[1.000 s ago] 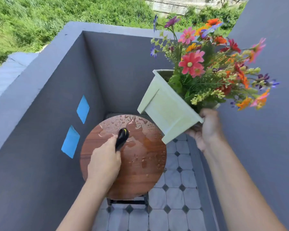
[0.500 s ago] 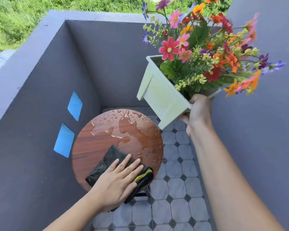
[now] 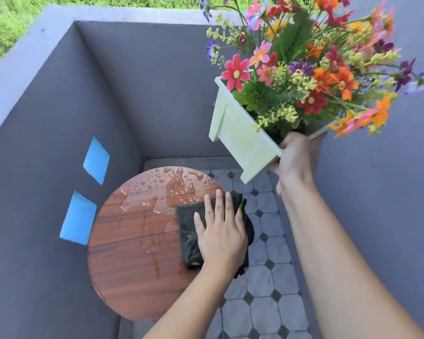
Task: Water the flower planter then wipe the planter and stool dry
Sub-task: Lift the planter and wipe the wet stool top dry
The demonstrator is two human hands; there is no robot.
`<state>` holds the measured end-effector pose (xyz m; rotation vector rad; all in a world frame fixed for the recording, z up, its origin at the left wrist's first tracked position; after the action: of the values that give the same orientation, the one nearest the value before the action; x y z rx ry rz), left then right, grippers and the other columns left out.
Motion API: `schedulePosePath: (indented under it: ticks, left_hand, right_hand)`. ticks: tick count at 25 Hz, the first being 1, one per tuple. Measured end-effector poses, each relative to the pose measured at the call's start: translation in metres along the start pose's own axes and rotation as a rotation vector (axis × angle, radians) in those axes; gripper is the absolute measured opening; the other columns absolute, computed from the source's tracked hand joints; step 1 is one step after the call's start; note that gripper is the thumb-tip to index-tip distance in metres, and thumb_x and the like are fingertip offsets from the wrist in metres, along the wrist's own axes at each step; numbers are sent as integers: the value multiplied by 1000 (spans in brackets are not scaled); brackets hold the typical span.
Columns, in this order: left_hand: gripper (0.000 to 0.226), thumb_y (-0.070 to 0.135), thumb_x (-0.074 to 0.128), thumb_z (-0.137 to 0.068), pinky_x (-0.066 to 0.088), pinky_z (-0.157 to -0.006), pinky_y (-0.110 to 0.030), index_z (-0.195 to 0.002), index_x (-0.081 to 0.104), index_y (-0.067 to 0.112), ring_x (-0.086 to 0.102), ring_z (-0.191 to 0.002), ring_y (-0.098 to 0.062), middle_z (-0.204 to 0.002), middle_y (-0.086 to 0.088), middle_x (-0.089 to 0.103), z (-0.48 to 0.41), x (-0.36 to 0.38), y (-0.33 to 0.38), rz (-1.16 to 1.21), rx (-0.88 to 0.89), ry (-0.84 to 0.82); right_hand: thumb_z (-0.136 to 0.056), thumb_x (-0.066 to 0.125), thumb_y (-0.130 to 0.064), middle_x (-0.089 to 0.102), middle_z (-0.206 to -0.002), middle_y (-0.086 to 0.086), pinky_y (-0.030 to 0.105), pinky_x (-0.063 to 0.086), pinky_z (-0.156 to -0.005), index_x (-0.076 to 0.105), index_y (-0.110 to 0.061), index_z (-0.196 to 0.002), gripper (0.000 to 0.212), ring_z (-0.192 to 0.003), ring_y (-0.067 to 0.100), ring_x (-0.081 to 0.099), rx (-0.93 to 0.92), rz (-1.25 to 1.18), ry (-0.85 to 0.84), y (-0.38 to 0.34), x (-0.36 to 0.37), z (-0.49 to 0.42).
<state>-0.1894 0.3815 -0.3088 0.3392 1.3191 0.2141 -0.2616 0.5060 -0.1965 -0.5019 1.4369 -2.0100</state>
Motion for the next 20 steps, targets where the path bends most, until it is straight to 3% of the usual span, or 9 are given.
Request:
schedulePosePath:
  ticks: [3, 5, 7, 9, 11, 15, 20]
  left_hand:
    - [66, 46, -4, -91, -3, -116, -50, -152, 2, 23, -13, -147, -23, -160, 4, -9, -22, -6, 12, 119, -126, -14]
    - [58, 39, 14, -99, 0, -116, -50, -153, 1, 21, -12, -147, -24, -161, 2, -10, -27, -16, 10, 131, -104, -38]
    - [55, 33, 22, -99, 8, -119, -48, -152, 17, 17, 0, -148, -22, -161, -1, 7, -24, -26, 0, 56, 190, 4]
    - [58, 35, 17, -95, 5, -120, -41, -150, 25, 18, 3, -148, -14, -160, 1, 15, -19, -27, -14, -80, 572, -73]
    - [61, 42, 10, -94, -5, -115, -35, -152, 16, 24, -6, -144, -5, -160, 9, 7, -25, -23, -26, -172, 674, -144]
    - [63, 45, 0, -91, -7, -116, -37, -152, -1, 29, -13, -143, -1, -159, 15, -6, -46, -18, -25, -147, 359, -47]
    - [55, 39, 12, -101, 0, -117, -42, -152, 0, 25, -6, -147, -8, -161, 10, -5, -69, -23, -37, -38, 21, 62]
  right_hand:
    - [-46, 46, -25, 63, -89, 3, 51, 56, -79, 41, -26, -113, 67, -89, 38, 67, -13, -28, -32, -2, 6, -5]
    - [-53, 43, -18, 61, -95, 4, 54, 56, -80, 42, -27, -111, 58, -94, 39, 65, -29, -44, -39, -2, 7, -6]
    - [-56, 40, -16, 60, -93, 5, 62, 54, -80, 46, -28, -108, 54, -86, 37, 63, -28, -54, -40, -1, 7, -8]
    - [-55, 40, -16, 58, -85, 5, 67, 52, -79, 46, -27, -97, 44, -76, 32, 59, -39, -59, -46, 4, 8, -8]
    - [-54, 41, -17, 58, -83, 6, 68, 52, -78, 46, -22, -98, 45, -78, 34, 62, -36, -73, -47, 10, 11, -11]
    - [-55, 41, -16, 56, -83, 3, 67, 53, -78, 49, -22, -104, 50, -85, 40, 64, -39, -51, -59, 12, 12, -10]
    - [-56, 39, -16, 60, -107, 3, 65, 54, -76, 36, -20, -141, 85, -84, 32, 63, -42, -32, -86, 9, 17, 0]
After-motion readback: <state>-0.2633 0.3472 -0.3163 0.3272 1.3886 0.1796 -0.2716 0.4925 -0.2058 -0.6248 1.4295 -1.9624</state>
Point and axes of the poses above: each hand's wrist, its own z-axis away from the middle knuckle, its own x-axis out of the palm, y = z × x, the point moved 3 cm from there along -z, towards the middle knuckle
